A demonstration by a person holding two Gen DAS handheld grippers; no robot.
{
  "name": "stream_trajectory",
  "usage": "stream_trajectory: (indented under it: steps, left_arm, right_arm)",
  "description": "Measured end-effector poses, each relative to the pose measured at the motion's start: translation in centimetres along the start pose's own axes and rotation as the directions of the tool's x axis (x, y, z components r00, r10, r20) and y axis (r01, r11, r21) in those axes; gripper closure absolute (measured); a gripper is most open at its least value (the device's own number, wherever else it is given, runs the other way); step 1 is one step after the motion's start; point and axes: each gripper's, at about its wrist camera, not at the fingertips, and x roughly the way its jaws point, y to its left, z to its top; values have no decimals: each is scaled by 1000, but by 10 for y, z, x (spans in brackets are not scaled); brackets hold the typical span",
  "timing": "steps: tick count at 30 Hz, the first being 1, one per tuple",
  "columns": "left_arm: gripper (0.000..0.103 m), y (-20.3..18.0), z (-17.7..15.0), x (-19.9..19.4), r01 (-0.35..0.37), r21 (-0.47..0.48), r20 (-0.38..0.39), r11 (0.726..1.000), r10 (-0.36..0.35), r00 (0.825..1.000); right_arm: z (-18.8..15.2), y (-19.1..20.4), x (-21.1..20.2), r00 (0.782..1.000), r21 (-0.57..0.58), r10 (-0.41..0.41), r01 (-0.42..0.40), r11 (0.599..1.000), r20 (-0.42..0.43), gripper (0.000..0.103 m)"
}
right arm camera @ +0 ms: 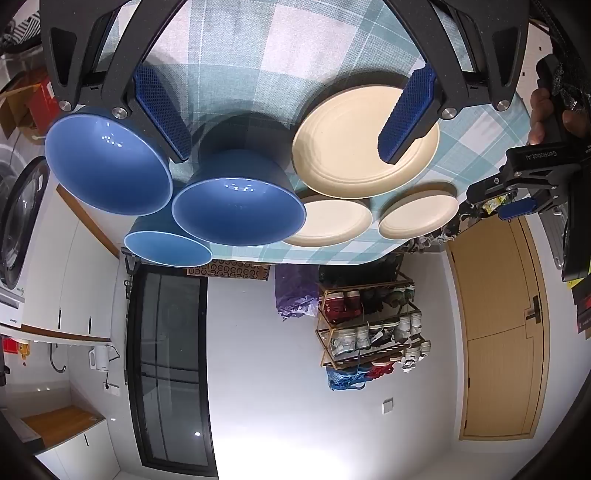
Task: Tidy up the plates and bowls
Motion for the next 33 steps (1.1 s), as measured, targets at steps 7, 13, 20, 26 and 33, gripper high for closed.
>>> stream_trajectory:
  steps: [7, 13, 20, 26, 33]
  left_arm:
    - [0, 0, 0, 0, 7, -6, -3, 1000, -7, 1000]
    - [0, 3, 1, -4, 5, -5, 0, 1000, -5, 1000]
    - [0, 3, 0, -4, 5, -5, 2, 1000, -5, 1000]
    - [0, 1, 1, -3, 4, -4, 3, 1000, -4, 1000]
    - [0, 1, 2, -4, 5, -5, 2, 1000, -5, 1000]
  right_arm:
    - [0, 0, -1, 1000, -1, -1, 1, 1000, 4, 0]
    - [0, 0, -1, 1000, -2, -1, 1, 1000, 3, 0]
    - [0, -1, -1, 1000, -1, -3, 3, 1000, 5, 0]
    - [0, -1, -1, 1000, -2, -2, 2, 1000, 5, 0]
    - [0, -1, -1, 1000, -2, -2, 2, 1000, 5, 0]
